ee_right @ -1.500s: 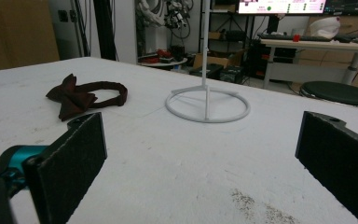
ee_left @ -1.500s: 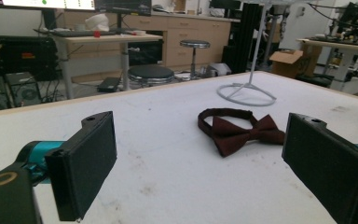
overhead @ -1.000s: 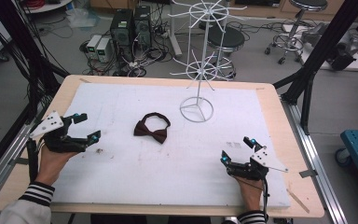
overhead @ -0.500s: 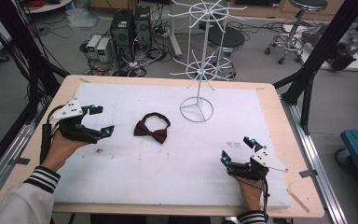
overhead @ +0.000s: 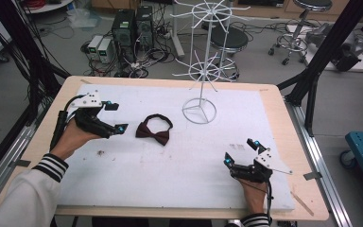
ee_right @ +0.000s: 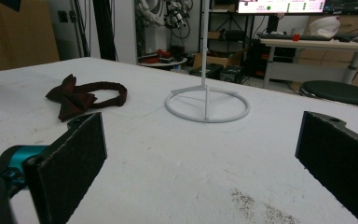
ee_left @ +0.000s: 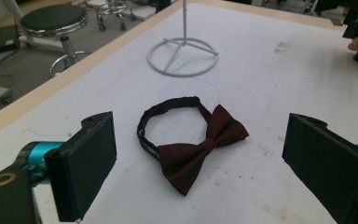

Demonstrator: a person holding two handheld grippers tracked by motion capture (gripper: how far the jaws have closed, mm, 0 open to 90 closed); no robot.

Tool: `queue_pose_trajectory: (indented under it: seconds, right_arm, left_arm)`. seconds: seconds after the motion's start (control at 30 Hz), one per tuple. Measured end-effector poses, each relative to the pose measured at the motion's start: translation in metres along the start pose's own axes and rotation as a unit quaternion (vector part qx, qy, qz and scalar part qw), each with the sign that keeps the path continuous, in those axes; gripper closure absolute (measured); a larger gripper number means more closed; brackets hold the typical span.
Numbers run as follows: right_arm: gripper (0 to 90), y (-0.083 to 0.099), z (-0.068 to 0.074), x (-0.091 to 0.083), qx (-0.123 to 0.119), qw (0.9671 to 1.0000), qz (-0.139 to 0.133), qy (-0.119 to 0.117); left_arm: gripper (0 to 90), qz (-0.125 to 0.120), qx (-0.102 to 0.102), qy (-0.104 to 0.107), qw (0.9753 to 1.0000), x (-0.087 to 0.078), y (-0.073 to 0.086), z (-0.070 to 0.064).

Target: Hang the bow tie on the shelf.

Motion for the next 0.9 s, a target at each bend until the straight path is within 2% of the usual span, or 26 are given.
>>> queue_pose_trajectory:
  seconds: [0.13, 0.3, 0.47, 0.67, 0.9]
  right_arm:
    - [1.2, 0.0, 0.0, 0.0, -0.002, 1.0, 0.002, 0.0]
    - [1.1, 0.0, 0.0, 0.0, 0.0, 1.0, 0.001, -0.001]
    - [1.2, 0.0, 0.0, 0.0, 0.001, 1.0, 0.002, -0.001]
    - [1.2, 0.001, 0.001, 0.0, -0.001, 1.0, 0.003, -0.003]
    - [1.2, 0.0, 0.001, 0.0, -0.001, 1.0, 0.003, -0.002]
  left_arm:
    - [10.2, 0.015, -0.004, 0.014, 0.9998, 0.012, -0.001, 0.003]
    - [10.2, 0.023, 0.002, 0.033, 0.9992, 0.027, -0.005, 0.004]
    - [10.2, 0.059, -0.002, 0.052, 0.9969, 0.045, 0.001, 0.01]
    - [10.2, 0.079, -0.009, 0.059, 0.9951, 0.063, 0.008, 0.016]
    - [10.7, 0.109, 0.0, 0.074, 0.9913, 0.072, 0.019, 0.017]
Point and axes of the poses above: each handheld gripper's, and its own axes: x roughly forward along the jaws, y roughly out of its underside, z roughly to its left, the point moved 6 cm from there along x, roughly forward along the jaws, and after that the axes turned 10 degrees about x, right-handed, at the moved point
